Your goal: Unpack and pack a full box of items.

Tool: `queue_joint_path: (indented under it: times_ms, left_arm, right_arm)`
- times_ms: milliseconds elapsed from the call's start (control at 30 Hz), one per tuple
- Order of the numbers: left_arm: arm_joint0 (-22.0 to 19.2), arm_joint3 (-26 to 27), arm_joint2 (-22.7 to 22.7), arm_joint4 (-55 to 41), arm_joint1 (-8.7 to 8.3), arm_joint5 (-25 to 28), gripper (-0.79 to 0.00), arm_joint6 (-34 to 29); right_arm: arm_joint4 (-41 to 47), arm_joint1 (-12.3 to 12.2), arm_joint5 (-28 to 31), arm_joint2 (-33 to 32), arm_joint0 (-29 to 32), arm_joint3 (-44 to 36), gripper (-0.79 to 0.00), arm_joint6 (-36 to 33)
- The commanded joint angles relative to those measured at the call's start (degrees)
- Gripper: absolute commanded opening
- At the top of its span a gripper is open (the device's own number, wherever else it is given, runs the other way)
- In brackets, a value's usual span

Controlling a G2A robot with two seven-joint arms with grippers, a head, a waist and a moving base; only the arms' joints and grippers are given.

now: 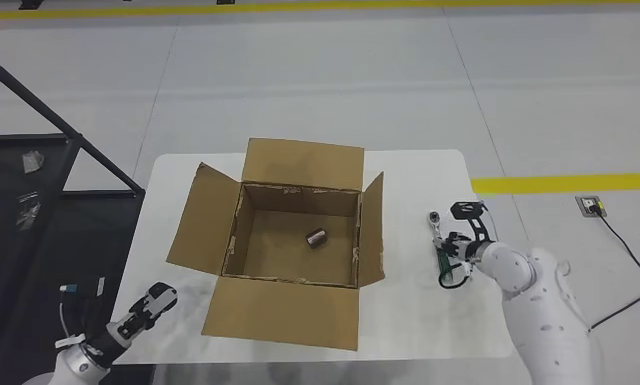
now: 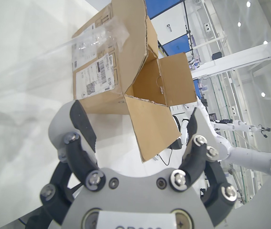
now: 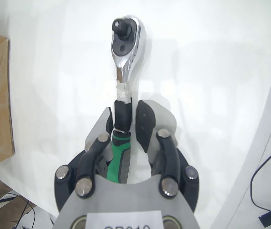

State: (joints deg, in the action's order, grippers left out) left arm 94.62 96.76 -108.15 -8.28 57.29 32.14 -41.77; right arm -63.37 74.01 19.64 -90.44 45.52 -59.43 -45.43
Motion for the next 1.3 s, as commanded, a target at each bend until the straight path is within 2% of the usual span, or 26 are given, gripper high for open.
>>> queue_joint_path:
  times_ms: [0, 133, 300, 400, 533, 600, 667, 700, 733, 800, 900, 933, 967, 1033, 1167, 1267]
  left_arm:
    - [-0.11, 0.14, 0.12, 0.25, -0.03, -0.23, 0.000, -0.03]
    - [-0.33, 0.61, 0.35, 0.75, -0.10, -0.58, 0.000, -0.10]
    - [-0.32, 1.21, 0.69, 1.32, -0.14, -0.64, 0.000, 0.05]
    - [-0.09, 1.44, 0.73, 1.36, -0.15, -0.35, 0.000, 0.30]
    - [0.86, 1.48, 0.12, 0.49, -0.11, 0.61, 0.000, 1.19]
    - [1.64, 1.53, -0.56, -0.39, -0.09, 1.29, 0.000, 1.71]
    - [2.52, 1.69, -1.58, -0.18, -0.10, 2.49, 0.000, 2.10]
    - [3.05, 1.77, -1.91, -0.05, -0.09, 3.00, 0.000, 2.36]
    - [3.54, 1.90, -2.15, -0.15, -0.07, 3.35, 0.000, 2.46]
    - [4.30, 2.04, -2.59, -0.65, -0.04, 3.74, 0.000, 2.74]
    - [5.13, 1.96, -3.18, -1.53, 0.00, 4.22, 0.000, 3.15]
    - [5.45, 1.98, -3.28, -1.95, 0.02, 4.49, 0.000, 3.11]
    - [5.85, 2.09, -3.39, -2.32, 0.03, 4.90, 0.000, 2.91]
    - [6.71, 2.53, -3.68, -2.79, 0.06, 5.86, 0.000, 2.68]
    - [8.35, 3.73, -4.19, -3.28, 0.14, 7.39, 0.000, 2.49]
    - [9.50, 4.57, -4.46, -1.88, 0.20, 9.03, 0.000, 2.55]
  right_arm:
    - [0.30, -0.27, -0.09, -0.65, 1.80, -5.11, -0.394, 0.57]
    - [1.80, -0.83, 0.02, -2.41, 8.83, -24.31, -0.357, 0.56]
    - [0.65, -1.32, 1.82, -0.47, 16.95, -53.88, -0.354, -4.79]
    - [-0.73, -1.55, 5.12, 4.34, 17.08, -65.43, -0.363, -9.05]
    - [-0.31, -1.48, 10.31, 14.70, 10.98, -69.80, -0.268, -14.75]
    - [-0.24, -1.14, 11.52, 20.63, 5.60, -68.20, -0.286, -18.08]
    - [1.17, -0.42, 11.93, 27.11, -0.82, -64.27, -0.256, -20.90]
    - [1.88, 0.09, 11.64, 30.33, -4.37, -61.17, -0.209, -22.35]
    - [3.52, 0.76, 10.90, 33.49, -7.96, -57.32, -0.200, -22.94]
    - [5.64, 2.41, 9.46, 39.86, -15.48, -48.10, -0.222, -23.99]
    - [9.12, 5.72, 8.15, 49.41, -25.33, -32.98, -0.212, -23.57]
    - [11.58, 7.02, 8.47, 52.41, -27.87, -27.62, -0.111, -23.49]
    - [13.54, 8.42, 9.22, 55.06, -30.68, -22.20, -0.055, -23.09]
    - [15.21, 11.42, 9.69, 60.38, -35.26, -11.43, -0.009, -23.04]
    - [18.50, 17.40, 10.70, 66.65, -40.55, 6.61, 0.000, -17.66]
    - [20.71, 20.62, 13.24, 68.37, -42.60, 13.29, 0.000, -13.45]
